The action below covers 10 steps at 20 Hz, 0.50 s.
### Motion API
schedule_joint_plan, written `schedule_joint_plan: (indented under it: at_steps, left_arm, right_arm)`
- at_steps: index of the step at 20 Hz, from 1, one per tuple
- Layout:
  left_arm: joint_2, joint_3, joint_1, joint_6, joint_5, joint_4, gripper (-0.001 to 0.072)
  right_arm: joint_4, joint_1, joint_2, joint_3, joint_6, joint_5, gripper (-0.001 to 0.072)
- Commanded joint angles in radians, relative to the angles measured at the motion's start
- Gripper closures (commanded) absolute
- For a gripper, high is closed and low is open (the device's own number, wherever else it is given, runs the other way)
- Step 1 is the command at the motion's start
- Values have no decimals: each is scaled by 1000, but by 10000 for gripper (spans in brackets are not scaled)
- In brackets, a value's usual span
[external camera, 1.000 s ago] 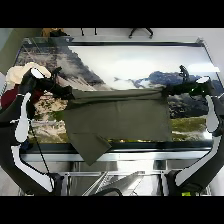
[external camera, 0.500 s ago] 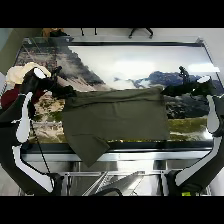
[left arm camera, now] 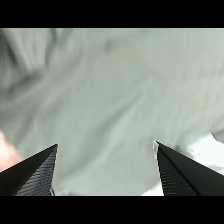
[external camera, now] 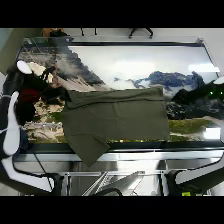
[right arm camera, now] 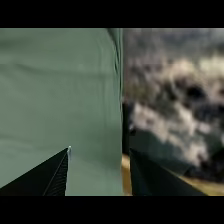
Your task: Fold the shirts.
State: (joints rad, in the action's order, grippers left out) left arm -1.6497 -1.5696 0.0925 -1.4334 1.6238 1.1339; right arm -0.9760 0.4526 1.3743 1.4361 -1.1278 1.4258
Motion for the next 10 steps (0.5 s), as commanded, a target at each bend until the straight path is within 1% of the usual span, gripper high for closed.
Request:
schedule_joint_plan:
  at_steps: [1, 4, 6, 8, 10]
  left_arm:
    - [245, 383, 48, -16, -46, -1, 36]
    - [465, 757, 77, -27, -171, -14, 36]
    - [560, 939, 73, -26, -238, -58, 36]
    - [632, 1079, 64, -21, -315, -106, 37]
    - [684, 1164, 37, -4, -406, -153, 37]
  right_arm:
    - [-16, 97, -119, -251, -24, 65, 279]
    - [-16, 140, -184, -451, 6, 3, 280]
    - [-16, 138, -181, -518, 32, -62, 281]
    - [-15, 131, -162, -563, 54, -97, 281]
    - [3, 114, -141, -582, 60, -105, 282]
